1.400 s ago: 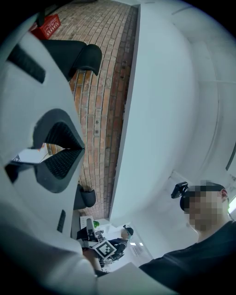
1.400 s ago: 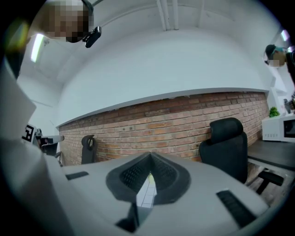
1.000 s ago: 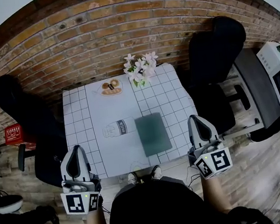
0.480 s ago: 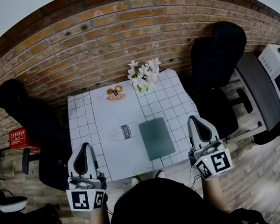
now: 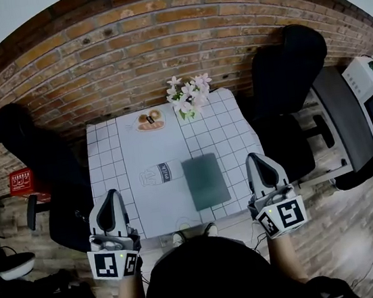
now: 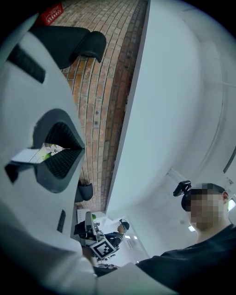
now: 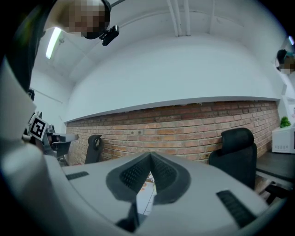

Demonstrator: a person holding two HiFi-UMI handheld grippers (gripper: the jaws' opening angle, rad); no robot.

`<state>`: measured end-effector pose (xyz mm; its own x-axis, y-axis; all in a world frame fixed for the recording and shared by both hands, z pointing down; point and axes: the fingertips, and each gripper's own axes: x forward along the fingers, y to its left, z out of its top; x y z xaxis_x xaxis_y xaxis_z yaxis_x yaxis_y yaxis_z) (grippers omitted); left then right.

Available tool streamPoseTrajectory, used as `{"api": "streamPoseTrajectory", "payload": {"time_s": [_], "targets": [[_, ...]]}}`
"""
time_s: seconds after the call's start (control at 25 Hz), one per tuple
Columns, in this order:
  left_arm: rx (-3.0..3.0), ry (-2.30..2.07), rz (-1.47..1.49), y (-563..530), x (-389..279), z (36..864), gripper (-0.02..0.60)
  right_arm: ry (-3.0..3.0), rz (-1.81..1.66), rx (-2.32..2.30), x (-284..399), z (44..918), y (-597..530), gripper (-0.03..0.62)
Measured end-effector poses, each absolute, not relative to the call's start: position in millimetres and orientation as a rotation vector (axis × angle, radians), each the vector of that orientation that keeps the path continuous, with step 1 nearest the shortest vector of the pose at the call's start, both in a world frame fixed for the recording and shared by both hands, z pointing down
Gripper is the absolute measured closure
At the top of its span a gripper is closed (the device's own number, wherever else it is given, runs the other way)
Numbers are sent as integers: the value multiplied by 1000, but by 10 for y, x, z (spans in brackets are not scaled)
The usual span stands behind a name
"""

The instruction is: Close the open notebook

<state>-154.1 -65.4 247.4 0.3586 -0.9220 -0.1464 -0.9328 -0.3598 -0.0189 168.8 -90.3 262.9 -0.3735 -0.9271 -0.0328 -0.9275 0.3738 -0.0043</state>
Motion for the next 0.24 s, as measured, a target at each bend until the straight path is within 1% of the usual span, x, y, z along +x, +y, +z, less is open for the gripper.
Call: {"api": "streamPoseTrajectory", "payload": {"time_s": [0.24], "targets": [[-2497, 1715, 165, -653, -1493, 2467, 557, 2577, 22, -1757, 1752, 2662, -927, 580]]}}
